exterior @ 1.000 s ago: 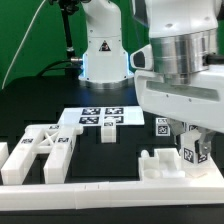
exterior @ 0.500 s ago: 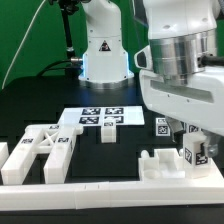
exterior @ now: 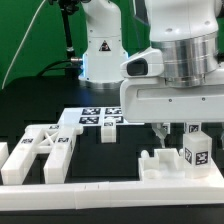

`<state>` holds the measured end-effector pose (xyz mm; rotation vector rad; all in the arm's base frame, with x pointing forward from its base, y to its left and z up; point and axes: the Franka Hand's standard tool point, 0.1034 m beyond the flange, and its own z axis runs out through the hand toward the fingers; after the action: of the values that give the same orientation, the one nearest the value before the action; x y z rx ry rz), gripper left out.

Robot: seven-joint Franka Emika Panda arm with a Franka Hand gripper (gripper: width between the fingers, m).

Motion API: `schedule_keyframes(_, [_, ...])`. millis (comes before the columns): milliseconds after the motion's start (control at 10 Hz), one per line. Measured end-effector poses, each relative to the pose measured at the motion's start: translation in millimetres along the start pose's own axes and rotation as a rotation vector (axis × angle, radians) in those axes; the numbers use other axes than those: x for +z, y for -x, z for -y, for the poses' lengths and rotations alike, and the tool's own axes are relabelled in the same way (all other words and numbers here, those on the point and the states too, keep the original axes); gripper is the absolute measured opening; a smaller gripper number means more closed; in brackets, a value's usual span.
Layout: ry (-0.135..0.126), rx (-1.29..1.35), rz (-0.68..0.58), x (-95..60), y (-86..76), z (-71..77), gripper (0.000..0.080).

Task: Assemble chair

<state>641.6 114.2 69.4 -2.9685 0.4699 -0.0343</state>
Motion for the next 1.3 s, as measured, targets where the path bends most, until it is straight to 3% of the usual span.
schedule_keyframes(100, [0.01, -0.143, -0.003, -0.3, -0.2, 1.0, 0.0649])
schedule_keyframes(200, [0.025, -0.295, -0.023, -2.1, 0.8, 12.2, 0.0649])
schedule_keyframes(300, [0.022, -0.305, -0.037, -2.3, 3.4, 21.5, 0.0649])
schedule_keyframes(400, [0.019, -0.283, -0.035, -1.4, 2.3, 18.6, 0.0649])
schedule_keyframes(500, [0.019, -0.275, -0.036, -1.5, 1.9, 17.9, 0.0561])
schedule_keyframes(600, [0.016, -0.212, -0.036, -1.6, 2.1, 18.4, 0.0561])
schedule_keyframes(700, [0.018, -0.145, -0.039, -2.0, 0.9, 16.6, 0.0359])
schedule_keyframes(800, [0.017, -0.098, -0.039, -1.9, 0.7, 16.2, 0.0311])
schedule_keyframes(1200, [-0.005, 0.322, -0.056, -1.3, -1.3, 15.6, 0.0311])
schedule_keyframes(1300, [-0.021, 0.486, -0.048, -1.1, -2.0, 14.4, 0.0311])
